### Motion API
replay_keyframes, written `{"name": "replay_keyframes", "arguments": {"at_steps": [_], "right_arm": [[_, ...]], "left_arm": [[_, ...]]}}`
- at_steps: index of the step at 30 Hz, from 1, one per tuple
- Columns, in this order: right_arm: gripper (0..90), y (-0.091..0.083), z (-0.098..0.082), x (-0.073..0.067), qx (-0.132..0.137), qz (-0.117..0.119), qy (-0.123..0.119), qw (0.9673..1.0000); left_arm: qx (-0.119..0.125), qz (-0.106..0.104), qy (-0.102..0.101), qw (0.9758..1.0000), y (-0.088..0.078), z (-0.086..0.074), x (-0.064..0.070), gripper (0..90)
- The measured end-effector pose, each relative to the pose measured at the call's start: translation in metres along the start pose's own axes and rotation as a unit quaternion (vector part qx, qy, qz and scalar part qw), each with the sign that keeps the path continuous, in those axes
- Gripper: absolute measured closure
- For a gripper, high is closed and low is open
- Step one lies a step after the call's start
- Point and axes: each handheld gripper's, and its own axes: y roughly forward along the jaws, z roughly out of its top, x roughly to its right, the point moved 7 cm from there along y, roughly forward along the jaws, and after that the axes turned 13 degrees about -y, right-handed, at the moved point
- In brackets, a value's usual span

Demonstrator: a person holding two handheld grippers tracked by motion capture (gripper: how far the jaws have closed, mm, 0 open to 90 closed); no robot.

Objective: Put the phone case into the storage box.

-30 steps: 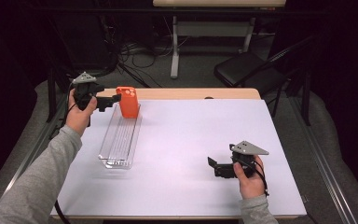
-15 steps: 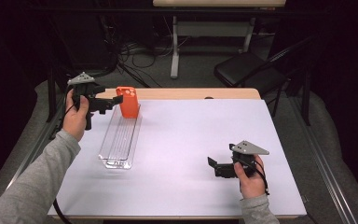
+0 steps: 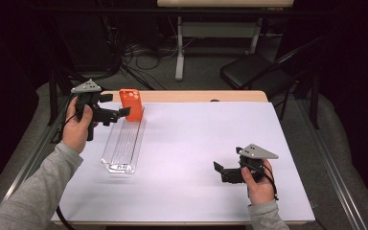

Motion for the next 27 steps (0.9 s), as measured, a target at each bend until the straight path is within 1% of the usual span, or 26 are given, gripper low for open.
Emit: {"name": "replay_keyframes", "arguments": {"at_steps": [4,6,10,12,14,16,18,21,22,23,27], "right_arm": [[0.0,-0.001,0.001,-0.001,-0.002,0.002,-0.002,1.0000],[0.0,-0.002,0.001,-0.001,-0.003,0.003,-0.002,1.0000],[0.0,-0.003,0.000,-0.002,-0.004,0.003,-0.007,1.0000],[0.0,-0.004,0.000,-0.002,-0.004,0.002,-0.007,1.0000],[0.0,-0.005,-0.001,-0.002,-0.005,0.003,-0.007,1.0000],[0.0,-0.006,-0.002,-0.002,-0.007,0.004,-0.008,0.9999],[0.0,-0.007,-0.004,-0.002,-0.006,0.002,-0.009,0.9999],[0.0,-0.009,-0.007,-0.002,-0.010,0.001,-0.010,0.9999],[0.0,-0.010,-0.008,-0.001,-0.011,0.000,-0.011,0.9999],[0.0,-0.011,-0.009,-0.001,-0.012,-0.001,-0.007,0.9999],[0.0,-0.014,-0.012,0.000,-0.011,-0.004,-0.009,0.9999]], "left_arm": [[0.003,-0.005,0.002,1.0000,-0.006,-0.008,0.006,4.4],[0.004,-0.002,0.003,1.0000,-0.007,-0.013,0.008,4.4],[0.002,-0.002,-0.004,1.0000,-0.011,-0.024,0.012,4.4],[0.002,-0.001,-0.004,1.0000,-0.013,-0.029,0.014,4.4],[0.005,0.003,-0.004,1.0000,-0.016,-0.034,0.016,4.4],[0.008,0.000,-0.006,0.9999,-0.019,-0.040,0.018,4.4],[0.007,-0.003,-0.003,1.0000,-0.021,-0.047,0.021,4.4],[0.008,-0.001,0.004,1.0000,-0.023,-0.059,0.022,4.3],[0.010,-0.001,0.004,0.9999,-0.024,-0.062,0.022,4.4],[0.014,0.000,0.002,0.9999,-0.025,-0.065,0.022,4.3],[0.028,-0.005,-0.008,0.9996,-0.030,-0.078,0.022,4.3]]}}
